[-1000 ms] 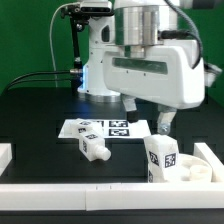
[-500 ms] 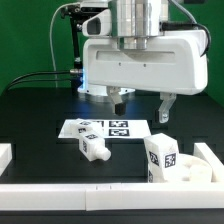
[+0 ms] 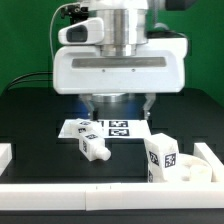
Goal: Assemble stool
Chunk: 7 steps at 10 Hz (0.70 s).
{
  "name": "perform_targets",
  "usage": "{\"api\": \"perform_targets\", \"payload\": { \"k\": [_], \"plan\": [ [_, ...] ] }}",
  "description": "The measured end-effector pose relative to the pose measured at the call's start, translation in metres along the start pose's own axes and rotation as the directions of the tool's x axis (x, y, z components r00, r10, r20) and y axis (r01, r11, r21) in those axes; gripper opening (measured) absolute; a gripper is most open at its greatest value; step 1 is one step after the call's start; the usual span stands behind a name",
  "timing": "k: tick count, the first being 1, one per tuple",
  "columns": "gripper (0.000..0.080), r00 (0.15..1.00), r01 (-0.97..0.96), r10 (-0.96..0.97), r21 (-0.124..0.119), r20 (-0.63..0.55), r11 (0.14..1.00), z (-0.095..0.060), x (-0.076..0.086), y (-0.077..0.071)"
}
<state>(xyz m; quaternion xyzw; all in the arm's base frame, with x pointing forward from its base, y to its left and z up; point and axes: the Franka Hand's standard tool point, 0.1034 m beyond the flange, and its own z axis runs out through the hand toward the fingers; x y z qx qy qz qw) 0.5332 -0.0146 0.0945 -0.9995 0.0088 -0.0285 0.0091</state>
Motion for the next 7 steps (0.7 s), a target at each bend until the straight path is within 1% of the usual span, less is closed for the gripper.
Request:
{"api": "perform_targets", "payload": {
  "k": [1, 3, 5, 6, 7],
  "plan": [
    [0.0649, 0.995, 0.101, -0.101, -0.001, 0.006, 0.995, 0.003, -0.004, 0.007],
    [0.0649, 0.969, 0.246, -0.246, -0.005, 0.011, 0.969, 0.004, -0.004, 0.009],
    [0.0649, 0.924, 0.382, -0.382, -0.008, 0.019, 0.924, 0.005, -0.005, 0.013],
    [0.0649, 0.894, 0.447, -0.447, 0.006, 0.033, 0.895, 0.008, -0.011, 0.022],
    [0.0649, 0.871, 0.489, -0.489, 0.012, 0.052, 0.872, 0.018, -0.024, 0.028]
  ]
}}
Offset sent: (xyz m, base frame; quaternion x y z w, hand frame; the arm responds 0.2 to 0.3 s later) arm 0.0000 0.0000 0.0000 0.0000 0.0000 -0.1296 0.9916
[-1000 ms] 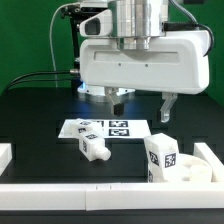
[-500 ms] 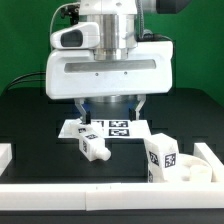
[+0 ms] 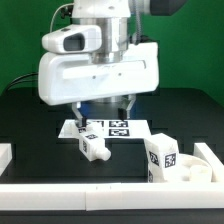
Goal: Assemble stool
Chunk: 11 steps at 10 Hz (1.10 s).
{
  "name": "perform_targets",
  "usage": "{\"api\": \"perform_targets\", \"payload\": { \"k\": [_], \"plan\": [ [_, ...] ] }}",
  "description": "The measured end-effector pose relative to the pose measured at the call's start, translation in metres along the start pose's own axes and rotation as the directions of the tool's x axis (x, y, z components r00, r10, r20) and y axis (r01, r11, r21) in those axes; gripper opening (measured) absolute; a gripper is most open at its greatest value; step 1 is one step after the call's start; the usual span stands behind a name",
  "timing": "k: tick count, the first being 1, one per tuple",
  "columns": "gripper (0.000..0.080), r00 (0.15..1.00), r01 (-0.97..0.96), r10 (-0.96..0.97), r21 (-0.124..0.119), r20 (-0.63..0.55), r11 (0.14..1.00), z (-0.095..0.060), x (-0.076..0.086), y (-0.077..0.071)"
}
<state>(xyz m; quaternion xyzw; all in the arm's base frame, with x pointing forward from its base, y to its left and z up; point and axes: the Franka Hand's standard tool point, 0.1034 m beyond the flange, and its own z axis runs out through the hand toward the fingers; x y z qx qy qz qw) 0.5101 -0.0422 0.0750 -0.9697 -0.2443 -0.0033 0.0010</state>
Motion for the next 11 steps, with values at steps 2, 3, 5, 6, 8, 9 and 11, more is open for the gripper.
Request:
{"api": "perform_targets", "payload": {
  "k": [2, 3, 5, 6, 8, 9, 11],
  "plan": [
    [0.0649, 0.996, 0.084, -0.084, 0.013, 0.040, 0.996, 0.021, -0.021, -0.002],
    [0.0649, 0.993, 0.111, -0.110, -0.003, 0.046, 0.994, 0.028, -0.023, -0.002],
    [0.0649, 0.992, 0.120, -0.119, -0.035, 0.031, 0.992, 0.028, -0.018, -0.004],
    [0.0649, 0.995, 0.095, -0.094, -0.022, 0.040, 0.995, 0.029, -0.021, -0.005],
    [0.0649, 0.996, 0.015, -0.017, 0.020, 0.089, 1.000, 0.038, -0.030, -0.011],
    [0.0649, 0.994, 0.006, -0.009, 0.029, 0.108, 1.000, 0.049, -0.035, -0.020],
    [0.0649, 0.993, 0.007, -0.010, 0.019, 0.116, 1.000, 0.062, -0.043, -0.018]
  ]
}}
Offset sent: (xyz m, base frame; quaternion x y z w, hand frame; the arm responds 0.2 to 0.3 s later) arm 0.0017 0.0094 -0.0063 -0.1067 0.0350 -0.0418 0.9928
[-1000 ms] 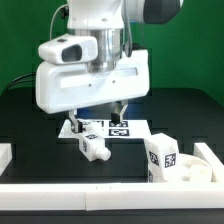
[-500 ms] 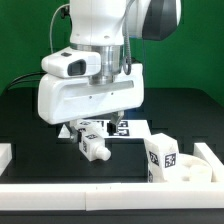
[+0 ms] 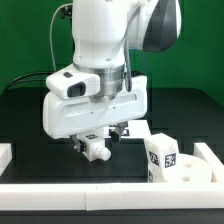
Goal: Assemble stool
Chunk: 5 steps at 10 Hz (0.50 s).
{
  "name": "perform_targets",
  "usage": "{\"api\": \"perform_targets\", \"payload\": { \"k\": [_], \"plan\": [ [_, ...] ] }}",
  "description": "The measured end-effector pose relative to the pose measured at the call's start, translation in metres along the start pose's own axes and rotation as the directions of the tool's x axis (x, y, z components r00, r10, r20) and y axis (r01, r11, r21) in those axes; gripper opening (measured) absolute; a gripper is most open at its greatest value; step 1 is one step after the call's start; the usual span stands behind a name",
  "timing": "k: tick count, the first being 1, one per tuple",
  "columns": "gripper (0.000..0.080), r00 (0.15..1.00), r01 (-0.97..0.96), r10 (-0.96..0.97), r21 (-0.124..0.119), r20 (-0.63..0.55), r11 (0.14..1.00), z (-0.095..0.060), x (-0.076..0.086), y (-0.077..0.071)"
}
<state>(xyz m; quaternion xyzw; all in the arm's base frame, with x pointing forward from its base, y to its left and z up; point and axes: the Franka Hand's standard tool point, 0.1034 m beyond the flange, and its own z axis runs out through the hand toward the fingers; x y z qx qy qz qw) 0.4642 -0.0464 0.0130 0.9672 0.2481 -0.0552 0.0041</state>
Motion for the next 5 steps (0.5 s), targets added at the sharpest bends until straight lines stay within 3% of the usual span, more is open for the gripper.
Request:
{"api": "perform_targets", "payload": {
  "k": [3, 4, 5],
  "plan": [
    [0.0637, 1.000, -0.002, 0.002, -0.002, 0.001, 1.000, -0.0002, -0.0007, 0.0014],
    [0.0450, 1.000, 0.009, -0.009, -0.003, 0.002, 1.000, -0.0003, -0.0009, 0.0018],
    [0.0321, 1.000, 0.030, -0.030, -0.004, 0.002, 1.000, -0.0010, -0.0011, 0.0028]
  ]
}}
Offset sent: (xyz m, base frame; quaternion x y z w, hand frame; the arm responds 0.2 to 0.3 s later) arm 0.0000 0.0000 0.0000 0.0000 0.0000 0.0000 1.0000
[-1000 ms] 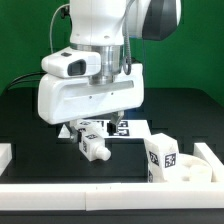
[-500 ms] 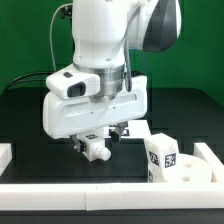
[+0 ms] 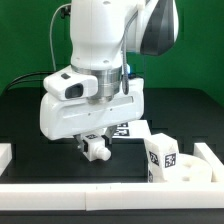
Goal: Assemble stool
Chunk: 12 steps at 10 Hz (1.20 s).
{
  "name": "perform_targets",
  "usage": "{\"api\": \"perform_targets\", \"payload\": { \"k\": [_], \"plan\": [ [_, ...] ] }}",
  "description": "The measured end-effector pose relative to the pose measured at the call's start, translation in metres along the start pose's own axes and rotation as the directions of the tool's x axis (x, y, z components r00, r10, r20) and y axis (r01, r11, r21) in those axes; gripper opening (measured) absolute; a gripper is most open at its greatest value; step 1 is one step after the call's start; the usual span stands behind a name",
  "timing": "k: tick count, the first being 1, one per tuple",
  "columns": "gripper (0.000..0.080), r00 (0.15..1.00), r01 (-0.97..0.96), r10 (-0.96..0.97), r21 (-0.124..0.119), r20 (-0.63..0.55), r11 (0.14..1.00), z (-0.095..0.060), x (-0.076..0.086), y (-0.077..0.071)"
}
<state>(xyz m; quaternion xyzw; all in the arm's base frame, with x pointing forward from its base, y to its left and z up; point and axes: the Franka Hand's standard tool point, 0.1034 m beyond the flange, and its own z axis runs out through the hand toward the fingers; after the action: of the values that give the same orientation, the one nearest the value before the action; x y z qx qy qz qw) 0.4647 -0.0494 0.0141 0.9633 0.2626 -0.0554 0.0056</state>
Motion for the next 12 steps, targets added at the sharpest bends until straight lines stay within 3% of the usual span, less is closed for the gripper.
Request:
{"api": "perform_targets", "payload": {
  "k": [2, 3, 5, 8, 9, 11, 12],
  "plan": [
    [0.0321, 0.983, 0.180, -0.181, -0.036, -0.016, 0.983, -0.012, 0.002, 0.006],
    [0.0321, 0.913, 0.407, -0.408, -0.045, -0.004, 0.912, -0.016, -0.004, 0.016],
    [0.0321, 0.879, 0.476, -0.477, -0.053, -0.001, 0.878, -0.014, -0.014, 0.031],
    [0.0322, 0.782, 0.624, -0.623, -0.055, 0.034, 0.780, -0.014, -0.017, 0.035],
    [0.0322, 0.718, 0.696, -0.695, -0.048, 0.049, 0.716, -0.014, -0.019, 0.037],
    [0.0323, 0.521, 0.853, -0.850, -0.011, 0.080, 0.522, -0.009, -0.033, 0.043],
    [0.0323, 0.382, 0.923, -0.920, 0.018, 0.090, 0.385, -0.009, -0.038, 0.047]
  ]
}}
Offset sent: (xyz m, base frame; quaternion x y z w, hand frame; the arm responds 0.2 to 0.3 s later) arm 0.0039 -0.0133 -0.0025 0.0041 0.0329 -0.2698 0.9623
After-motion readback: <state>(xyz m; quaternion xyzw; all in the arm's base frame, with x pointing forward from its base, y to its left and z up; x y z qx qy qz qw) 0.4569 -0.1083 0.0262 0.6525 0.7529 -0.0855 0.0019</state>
